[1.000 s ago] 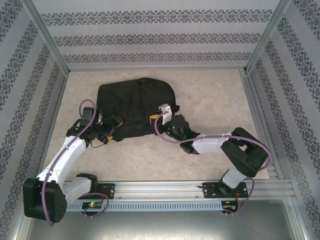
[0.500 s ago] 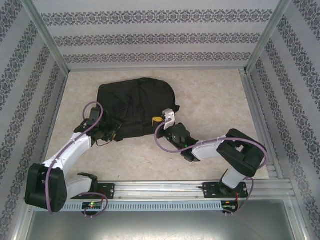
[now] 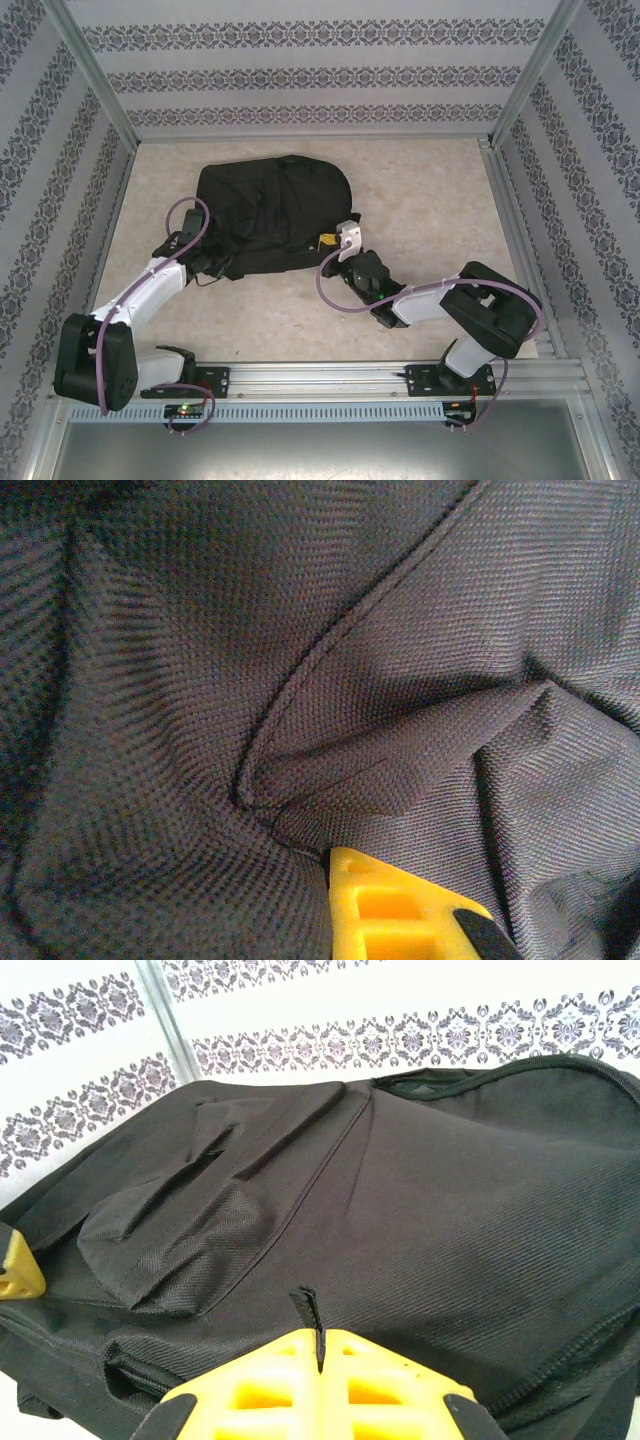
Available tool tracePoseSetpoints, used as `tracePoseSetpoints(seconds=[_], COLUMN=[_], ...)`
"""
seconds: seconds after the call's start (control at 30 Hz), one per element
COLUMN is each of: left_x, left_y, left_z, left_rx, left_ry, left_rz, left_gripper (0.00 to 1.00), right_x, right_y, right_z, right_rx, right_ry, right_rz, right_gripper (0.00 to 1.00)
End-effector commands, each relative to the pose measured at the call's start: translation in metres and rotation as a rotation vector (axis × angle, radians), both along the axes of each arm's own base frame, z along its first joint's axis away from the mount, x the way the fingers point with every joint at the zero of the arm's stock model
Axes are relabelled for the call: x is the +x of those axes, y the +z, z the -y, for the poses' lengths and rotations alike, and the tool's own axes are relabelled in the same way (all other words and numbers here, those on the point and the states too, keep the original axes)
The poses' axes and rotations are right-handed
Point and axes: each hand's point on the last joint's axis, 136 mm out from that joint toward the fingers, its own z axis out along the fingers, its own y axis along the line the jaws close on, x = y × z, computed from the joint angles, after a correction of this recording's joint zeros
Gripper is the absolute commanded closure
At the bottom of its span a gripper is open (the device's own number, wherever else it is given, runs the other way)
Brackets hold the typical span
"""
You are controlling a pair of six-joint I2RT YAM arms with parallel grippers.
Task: Pack the student bag
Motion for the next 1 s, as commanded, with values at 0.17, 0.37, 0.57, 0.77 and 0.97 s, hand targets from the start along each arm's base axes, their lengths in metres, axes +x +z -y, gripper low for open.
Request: tracePoseSetpoints(seconds=[0.17,0.37,0.57,0.77,0.97], left_x=[0.005,0.002,0.007,0.011,0.009], left_y=[0.004,0.01,0.011,0.02,0.019], left_z=[0.003,-0.002,0.005,0.008,0.009], left_rx=[0.058,0.099,0.076,0.083,0.082], left_ry=[-0.082,-0.094,-0.121,-0.149,-0.158], left_rz=[0.008,0.016,0.021,0.034,0.03], left_gripper=[1.0,1.0,1.0,1.0,1.0], right_x=[0.002,0.016,0.013,0.014,0.016], right_y=[0.027,0.028,0.029,0.019,0.011], right_z=[-0.009,0.022,0.01,-0.003,-0.014], right_rx=[0.059,0.064,0.095,0.108,0.073], right_ry=[0.153,0.069,0.173,0.214,0.231], right_rz=[0.047,0.042,0.004,-0.048,-0.079], right_gripper=[1.0,1.0,1.0,0.99,0.9])
